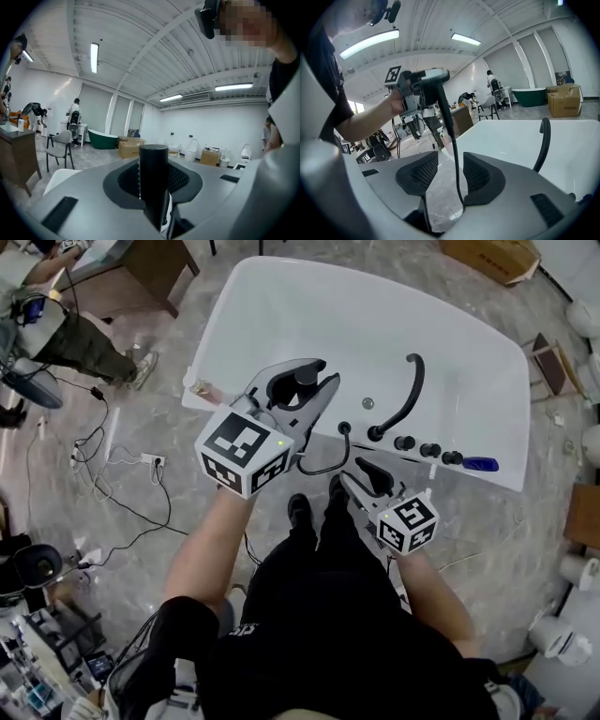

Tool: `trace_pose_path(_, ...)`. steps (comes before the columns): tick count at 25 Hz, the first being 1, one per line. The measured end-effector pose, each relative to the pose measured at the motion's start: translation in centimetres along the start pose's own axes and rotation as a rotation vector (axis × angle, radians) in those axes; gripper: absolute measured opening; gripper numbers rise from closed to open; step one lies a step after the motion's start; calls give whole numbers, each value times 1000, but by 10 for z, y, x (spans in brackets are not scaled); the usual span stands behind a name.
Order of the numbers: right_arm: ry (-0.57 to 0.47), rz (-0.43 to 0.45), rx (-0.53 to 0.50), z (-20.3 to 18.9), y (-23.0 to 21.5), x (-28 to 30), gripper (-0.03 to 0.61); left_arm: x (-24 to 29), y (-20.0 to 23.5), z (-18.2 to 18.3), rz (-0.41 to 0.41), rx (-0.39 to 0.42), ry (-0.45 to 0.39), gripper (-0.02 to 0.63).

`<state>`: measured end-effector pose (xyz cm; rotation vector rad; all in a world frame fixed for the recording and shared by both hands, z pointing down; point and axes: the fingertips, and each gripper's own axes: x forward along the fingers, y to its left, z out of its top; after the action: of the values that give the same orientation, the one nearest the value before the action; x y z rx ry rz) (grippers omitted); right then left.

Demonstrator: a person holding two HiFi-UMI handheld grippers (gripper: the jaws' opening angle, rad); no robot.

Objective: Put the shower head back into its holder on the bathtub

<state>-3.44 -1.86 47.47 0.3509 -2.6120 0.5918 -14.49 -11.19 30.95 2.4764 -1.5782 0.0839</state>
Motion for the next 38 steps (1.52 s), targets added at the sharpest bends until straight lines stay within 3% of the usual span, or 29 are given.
trace_pose_path(8,-24,13,-7,-30,-37,25,196,35,-21,-34,-249,30,0,109)
trace_pose_path(15,4,11,7,-64,-74,43,204,63,-24,-89,-386,27,72,109)
trace_pose_path(21,14,24,20,-95,-84,70,213,74,-35,-119,-418,76,94,109)
trace_pose_path(28,29,21,58,-132,-96,115,221,82,-29,-156,-418,29,87,109)
trace_pose_path(38,16,100,11,-117,-74,146,199,52,-38,-129,-505,-7,43,109)
